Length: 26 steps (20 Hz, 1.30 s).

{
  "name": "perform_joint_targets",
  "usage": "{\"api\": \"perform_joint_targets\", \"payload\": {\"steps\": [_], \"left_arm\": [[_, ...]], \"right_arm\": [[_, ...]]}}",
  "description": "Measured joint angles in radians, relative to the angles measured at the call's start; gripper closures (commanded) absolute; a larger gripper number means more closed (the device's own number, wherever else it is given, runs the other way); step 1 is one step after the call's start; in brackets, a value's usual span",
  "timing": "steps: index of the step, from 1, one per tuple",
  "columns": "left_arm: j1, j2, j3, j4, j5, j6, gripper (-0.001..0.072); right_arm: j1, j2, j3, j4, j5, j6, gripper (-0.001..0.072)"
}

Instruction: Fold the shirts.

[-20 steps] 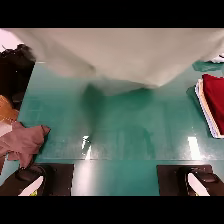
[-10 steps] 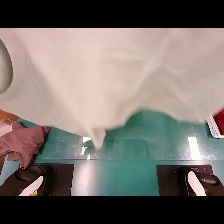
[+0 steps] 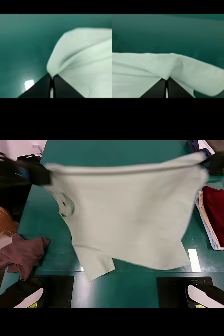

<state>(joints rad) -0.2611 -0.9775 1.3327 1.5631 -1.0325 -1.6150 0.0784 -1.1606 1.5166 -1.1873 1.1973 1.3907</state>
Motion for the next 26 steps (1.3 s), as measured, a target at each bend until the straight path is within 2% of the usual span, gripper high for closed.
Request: {"api": "perform_joint_targets", "payload": {"steps": [3,6,7,8,9,10,13,16,21,26], "left_arm": [[0.002,-0.149,-0.108,0.033,0.167,-0.003,0.0684],[0.026,-0.301,-0.123,0.045,0.293,-0.024,0.0683],[0.04,-0.337,-0.121,0.047,0.315,-0.041,0.0592],[0.056,-0.367,-0.117,0.048,0.331,-0.059,0.0315],[0.072,-0.386,-0.115,0.048,0.334,-0.071,0.0203],[0.087,-0.4,-0.113,0.047,0.331,-0.082,0.0207],[0.131,-0.409,-0.098,0.035,0.24,-0.087,0.0208],[0.17,-0.367,-0.107,0.033,0.088,-0.048,0.0208],[0.195,-0.187,-0.285,0.025,-0.075,0.0,0.0208],[0.2,-0.014,-0.545,-0.082,-0.102,0.004,0.0207]], "right_arm": [[0.043,-0.164,-0.039,0.003,-0.094,0.002,0.0692],[0.077,-0.31,0.006,0.011,-0.151,0.002,0.0691],[0.085,-0.349,0.031,0.011,-0.153,0.002,0.0687],[0.093,-0.385,0.061,0.013,-0.153,0.002,0.0589],[0.098,-0.419,0.095,0.015,-0.149,0.002,0.0413],[0.101,-0.448,0.129,0.016,-0.134,0.002,0.0375],[0.106,-0.486,0.207,0.017,-0.072,0.006,0.0375],[0.098,-0.443,0.199,0.017,-0.019,0.01,0.0375],[0.053,-0.246,0.005,0.017,0.019,0.011,0.0375],[0.008,-0.028,-0.212,0.016,0.021,0.013,0.0375]]}}
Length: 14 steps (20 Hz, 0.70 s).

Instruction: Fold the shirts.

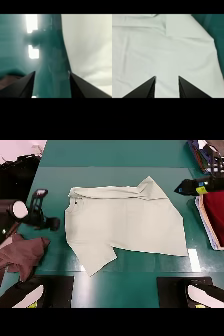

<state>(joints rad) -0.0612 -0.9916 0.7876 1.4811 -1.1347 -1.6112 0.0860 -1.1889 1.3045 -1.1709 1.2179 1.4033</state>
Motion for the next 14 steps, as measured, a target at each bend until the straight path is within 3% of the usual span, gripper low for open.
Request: {"api": "perform_joint_targets", "payload": {"steps": [6,14], "left_arm": [[0.0,0.047,-0.169,-0.214,0.106,-0.006,0.0208],[0.001,0.05,-0.276,-0.33,0.165,-0.007,0.0208]], "right_arm": [[-0.013,0.18,-0.156,0.0,-0.041,0.0,0.0375],[-0.014,0.261,-0.212,0.0,-0.044,0.0,0.0375]]}}
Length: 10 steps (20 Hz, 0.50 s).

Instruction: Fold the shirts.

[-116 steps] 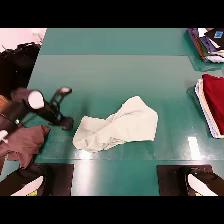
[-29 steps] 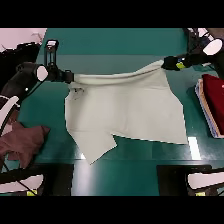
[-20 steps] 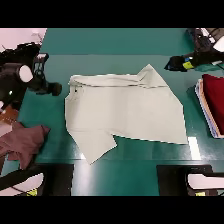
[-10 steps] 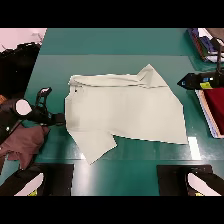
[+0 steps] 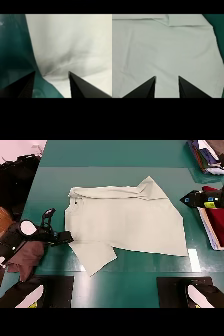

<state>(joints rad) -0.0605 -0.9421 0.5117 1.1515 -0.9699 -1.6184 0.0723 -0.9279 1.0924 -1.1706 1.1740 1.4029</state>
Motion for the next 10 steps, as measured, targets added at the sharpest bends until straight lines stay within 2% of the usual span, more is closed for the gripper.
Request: {"api": "perform_joint_targets", "payload": {"steps": [2,3,4,5,10], "left_arm": [[0.001,0.002,-0.018,-0.038,0.028,0.0,0.021],[0.0,0.001,-0.024,-0.055,0.049,0.0,0.0349],[0.0,0.0,-0.03,-0.064,0.07,0.0,0.0607],[0.0,-0.003,-0.032,-0.071,0.087,0.0,0.0684],[0.0,0.001,0.02,-0.114,0.085,0.043,0.0685]], "right_arm": [[0.0,0.003,-0.003,0.0,0.003,0.0,0.0375],[0.0,0.004,-0.005,0.0,0.006,0.0,0.0375],[0.0,0.005,-0.01,0.0,0.008,0.0,0.0375],[-0.004,0.005,-0.019,0.001,0.017,0.001,0.0375],[-0.122,0.022,-0.17,-0.009,0.084,0.008,0.0375]]}}
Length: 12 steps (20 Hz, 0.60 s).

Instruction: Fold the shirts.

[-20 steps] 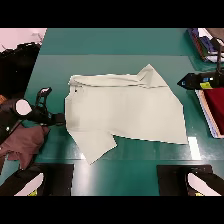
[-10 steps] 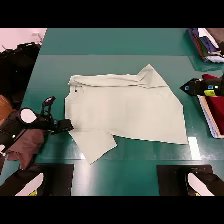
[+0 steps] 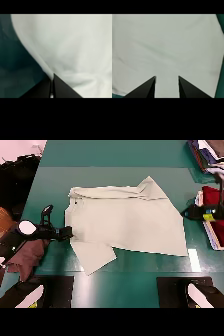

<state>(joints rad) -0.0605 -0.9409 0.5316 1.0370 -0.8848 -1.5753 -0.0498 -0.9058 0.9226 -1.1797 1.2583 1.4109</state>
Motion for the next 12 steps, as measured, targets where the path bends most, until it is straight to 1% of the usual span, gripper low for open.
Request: {"api": "perform_joint_targets", "payload": {"steps": [1,2,3,5,6,8,12], "left_arm": [[0.0,0.001,0.021,-0.003,-0.019,0.018,0.0685],[0.0,0.001,0.04,-0.006,-0.033,0.035,0.0685],[0.0,0.001,0.06,-0.008,-0.047,0.05,0.0685],[0.0,0.001,0.088,-0.011,-0.064,0.071,0.0685],[0.0,0.001,0.097,-0.013,-0.068,0.079,0.0685],[0.0,0.001,0.108,-0.017,-0.071,0.093,0.0685],[0.0,0.001,0.117,-0.019,-0.072,0.108,0.0685]], "right_arm": [[-0.051,0.008,-0.048,-0.012,0.017,0.0,0.0364],[-0.103,0.015,-0.096,-0.029,0.03,0.0,0.027],[-0.164,0.02,-0.148,-0.048,0.049,0.001,0.021],[-0.282,0.019,-0.241,-0.072,0.084,0.001,0.0218],[-0.334,0.011,-0.279,-0.078,0.094,0.001,0.0278],[-0.417,-0.014,-0.346,-0.085,0.111,0.0,0.0281],[-0.481,-0.068,-0.402,-0.077,0.113,-0.009,0.0286]]}}
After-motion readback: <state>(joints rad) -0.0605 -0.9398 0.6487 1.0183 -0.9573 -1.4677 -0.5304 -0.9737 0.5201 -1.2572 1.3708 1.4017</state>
